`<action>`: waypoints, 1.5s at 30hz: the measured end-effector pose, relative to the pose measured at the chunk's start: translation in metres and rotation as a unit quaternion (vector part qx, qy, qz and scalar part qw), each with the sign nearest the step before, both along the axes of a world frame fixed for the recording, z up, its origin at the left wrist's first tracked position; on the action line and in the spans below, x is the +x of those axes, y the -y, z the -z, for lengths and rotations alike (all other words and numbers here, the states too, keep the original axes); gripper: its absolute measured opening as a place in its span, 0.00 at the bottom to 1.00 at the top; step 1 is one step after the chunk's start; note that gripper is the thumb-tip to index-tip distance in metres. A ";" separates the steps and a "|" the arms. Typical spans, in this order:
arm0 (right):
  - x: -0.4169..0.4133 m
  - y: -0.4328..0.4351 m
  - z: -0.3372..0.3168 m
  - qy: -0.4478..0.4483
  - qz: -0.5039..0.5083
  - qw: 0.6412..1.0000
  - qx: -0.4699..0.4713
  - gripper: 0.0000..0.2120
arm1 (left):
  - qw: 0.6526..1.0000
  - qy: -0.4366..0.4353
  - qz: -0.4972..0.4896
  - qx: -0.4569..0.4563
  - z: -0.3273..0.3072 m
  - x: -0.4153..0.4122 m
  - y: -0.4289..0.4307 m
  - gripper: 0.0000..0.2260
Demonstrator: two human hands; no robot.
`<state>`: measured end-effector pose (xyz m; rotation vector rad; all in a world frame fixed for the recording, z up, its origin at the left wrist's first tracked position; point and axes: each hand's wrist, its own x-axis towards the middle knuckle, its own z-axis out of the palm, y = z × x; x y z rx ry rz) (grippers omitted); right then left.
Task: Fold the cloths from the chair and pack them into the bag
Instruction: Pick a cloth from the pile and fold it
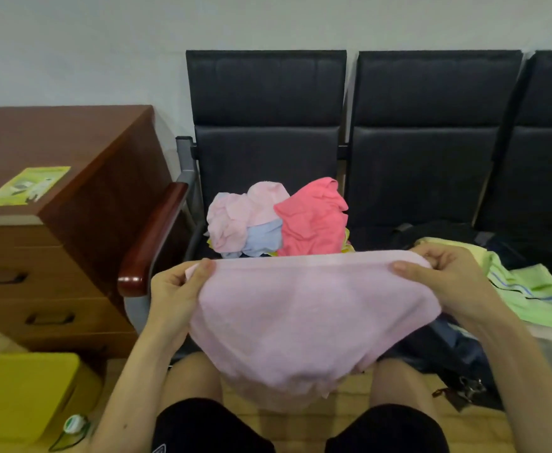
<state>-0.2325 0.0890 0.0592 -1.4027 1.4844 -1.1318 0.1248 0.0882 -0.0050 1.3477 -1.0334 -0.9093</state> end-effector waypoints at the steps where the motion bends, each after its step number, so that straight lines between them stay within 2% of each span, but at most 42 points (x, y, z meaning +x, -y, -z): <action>1: 0.003 -0.001 0.006 0.028 0.011 1.000 0.001 0.03 | 1.000 -0.012 -0.007 0.009 0.003 0.000 -0.002 0.11; 4: 0.019 -0.008 0.026 0.098 0.044 0.994 0.004 0.01 | 0.998 -0.049 -0.038 0.030 0.011 -0.006 -0.007 0.10; 8: 0.049 -0.024 0.051 0.142 0.068 0.987 0.034 0.05 | 0.991 -0.099 -0.069 0.049 0.016 -0.037 -0.020 0.10; 10: 0.060 -0.031 0.063 0.154 0.069 0.983 0.066 0.06 | 0.993 -0.094 -0.050 0.057 0.026 -0.048 -0.025 0.10; 13: 0.074 -0.040 0.074 0.169 0.077 0.977 0.105 0.03 | 0.993 -0.097 -0.031 0.062 0.031 -0.058 -0.030 0.09; 18: 0.097 -0.051 0.076 0.182 0.055 0.976 0.103 0.02 | 0.997 -0.055 0.012 0.056 0.023 -0.087 -0.042 0.07; 22: 0.118 -0.056 0.069 0.241 0.034 0.964 0.106 0.03 | 0.987 -0.108 0.088 0.073 0.015 -0.115 -0.054 0.08; 27: 0.122 -0.054 0.067 0.253 0.064 0.959 0.107 0.04 | 0.991 -0.083 0.094 0.044 0.013 -0.117 -0.054 0.06; 34: 0.122 -0.052 0.066 0.238 0.049 0.962 0.125 0.06 | 0.990 -0.083 0.104 0.036 0.010 -0.115 -0.055 0.06; 38: 0.116 -0.052 0.067 0.228 0.026 0.964 0.137 0.05 | 0.984 -0.050 0.172 0.007 0.008 -0.109 -0.056 0.12; 42: 0.114 -0.050 0.065 0.260 0.020 0.955 0.143 0.06 | 0.980 -0.006 0.201 0.004 0.016 -0.105 -0.057 0.23; 45: 0.114 -0.050 0.060 0.276 -0.013 0.949 0.149 0.06 | 0.987 0.031 0.159 -0.003 0.015 -0.108 -0.056 0.18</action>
